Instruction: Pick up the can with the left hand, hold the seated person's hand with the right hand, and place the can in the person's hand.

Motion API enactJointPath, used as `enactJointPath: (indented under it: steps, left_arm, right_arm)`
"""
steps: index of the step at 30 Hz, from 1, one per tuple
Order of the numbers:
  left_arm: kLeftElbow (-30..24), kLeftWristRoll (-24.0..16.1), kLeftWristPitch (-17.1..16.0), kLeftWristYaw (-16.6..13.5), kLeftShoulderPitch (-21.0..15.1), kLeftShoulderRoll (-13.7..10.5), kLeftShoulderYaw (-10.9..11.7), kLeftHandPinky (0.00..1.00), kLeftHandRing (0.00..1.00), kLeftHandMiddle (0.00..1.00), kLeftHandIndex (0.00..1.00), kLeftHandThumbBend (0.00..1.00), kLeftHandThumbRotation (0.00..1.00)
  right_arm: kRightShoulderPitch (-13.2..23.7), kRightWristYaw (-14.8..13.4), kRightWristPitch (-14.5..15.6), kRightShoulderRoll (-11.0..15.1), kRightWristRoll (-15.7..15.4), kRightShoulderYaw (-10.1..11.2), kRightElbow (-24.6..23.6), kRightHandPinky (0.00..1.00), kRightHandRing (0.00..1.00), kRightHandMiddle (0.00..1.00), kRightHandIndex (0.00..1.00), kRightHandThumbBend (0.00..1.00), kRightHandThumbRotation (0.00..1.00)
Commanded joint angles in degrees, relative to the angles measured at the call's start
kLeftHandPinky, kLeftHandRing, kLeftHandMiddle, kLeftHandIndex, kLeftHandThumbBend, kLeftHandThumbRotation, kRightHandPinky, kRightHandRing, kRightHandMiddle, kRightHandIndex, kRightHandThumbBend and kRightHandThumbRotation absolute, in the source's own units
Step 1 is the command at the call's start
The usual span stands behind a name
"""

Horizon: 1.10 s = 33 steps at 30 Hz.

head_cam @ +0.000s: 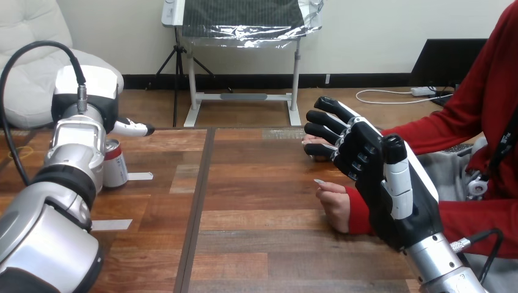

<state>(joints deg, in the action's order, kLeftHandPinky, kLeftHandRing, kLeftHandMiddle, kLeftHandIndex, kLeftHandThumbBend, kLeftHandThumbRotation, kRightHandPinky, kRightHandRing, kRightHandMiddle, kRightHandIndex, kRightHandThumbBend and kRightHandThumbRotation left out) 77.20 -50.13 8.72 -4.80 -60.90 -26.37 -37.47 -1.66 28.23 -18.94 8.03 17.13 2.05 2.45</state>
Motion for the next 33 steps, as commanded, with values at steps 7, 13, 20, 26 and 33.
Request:
enactJointPath:
  steps: [7, 13, 20, 26, 33]
  left_arm:
    - [0.1, 0.0, 0.8, -0.1, -1.1, 0.8, -0.3, 0.93, 0.93, 0.94, 0.92, 0.77, 0.81]
    - [0.1, 0.0, 0.8, -0.3, -0.7, 0.9, -0.4, 0.93, 0.93, 0.94, 0.92, 0.77, 0.81]
    - [0.2, -0.1, 0.5, -0.4, -0.1, 1.0, -0.5, 0.92, 0.92, 0.93, 0.91, 0.78, 0.81]
    - [0.2, -0.1, 0.5, -0.1, 0.3, 1.1, -0.5, 0.91, 0.92, 0.93, 0.91, 0.77, 0.83]
    - [0.1, 0.2, 0.5, 0.1, 0.9, 1.4, -0.3, 0.91, 0.92, 0.94, 0.91, 0.77, 0.83]
  right_arm:
    - [2.5, 0.1, -1.4, 0.1, 0.5, 0.4, -2.3, 0.76, 0.84, 0.85, 0.87, 0.84, 1.0]
    - [2.7, 0.7, -1.4, 0.3, 0.9, 0.5, -1.9, 0.75, 0.85, 0.86, 0.87, 0.85, 1.0]
    - [2.7, 1.2, -1.5, 0.2, 1.4, 0.6, -1.8, 0.75, 0.85, 0.86, 0.87, 0.86, 1.0]
    - [2.6, 1.5, -1.8, 0.2, 1.3, 0.6, -1.8, 0.76, 0.86, 0.86, 0.88, 0.85, 1.0]
    - [2.6, 1.6, -1.9, 0.4, 1.3, 0.6, -1.9, 0.76, 0.86, 0.86, 0.88, 0.84, 1.0]
